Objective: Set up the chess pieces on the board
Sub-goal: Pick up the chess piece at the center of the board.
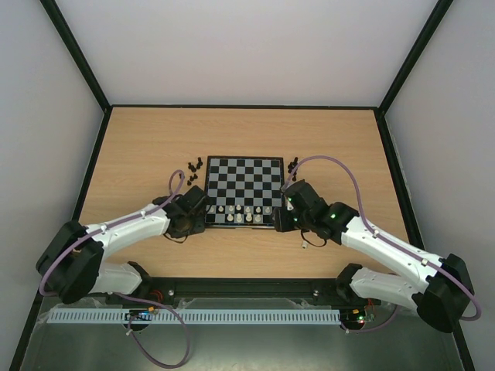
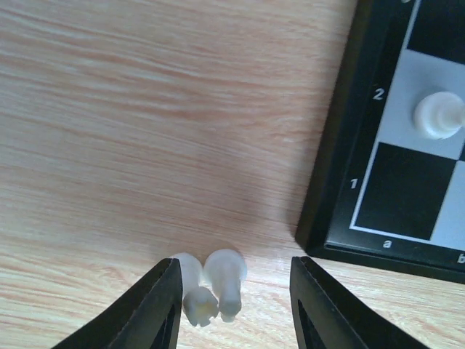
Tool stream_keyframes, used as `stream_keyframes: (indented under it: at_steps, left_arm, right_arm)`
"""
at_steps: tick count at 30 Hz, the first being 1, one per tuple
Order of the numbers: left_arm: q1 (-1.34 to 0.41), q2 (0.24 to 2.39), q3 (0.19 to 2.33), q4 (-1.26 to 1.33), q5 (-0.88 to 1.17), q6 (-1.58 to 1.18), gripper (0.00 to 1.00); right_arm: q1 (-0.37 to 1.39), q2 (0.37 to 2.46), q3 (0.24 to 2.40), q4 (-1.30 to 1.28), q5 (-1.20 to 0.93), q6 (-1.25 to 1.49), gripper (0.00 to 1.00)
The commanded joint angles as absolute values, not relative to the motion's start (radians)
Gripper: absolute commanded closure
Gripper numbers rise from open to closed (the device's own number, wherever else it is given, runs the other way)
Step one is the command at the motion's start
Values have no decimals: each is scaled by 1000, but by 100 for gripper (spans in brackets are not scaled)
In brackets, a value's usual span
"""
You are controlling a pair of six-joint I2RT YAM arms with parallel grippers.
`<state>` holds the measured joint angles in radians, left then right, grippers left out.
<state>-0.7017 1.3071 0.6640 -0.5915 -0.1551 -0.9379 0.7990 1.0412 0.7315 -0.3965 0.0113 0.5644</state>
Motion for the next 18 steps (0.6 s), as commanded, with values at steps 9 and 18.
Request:
stream_keyframes:
  at_steps: [9,18]
  left_arm:
    - [-696,1275,709,-651,-209,-899,50]
    - [-696,1294,742,-643,-219,-848,53]
  right_arm:
    - [805,1055,719,-396,1,549,55]
    - [805,1063,721,-396,1,546,55]
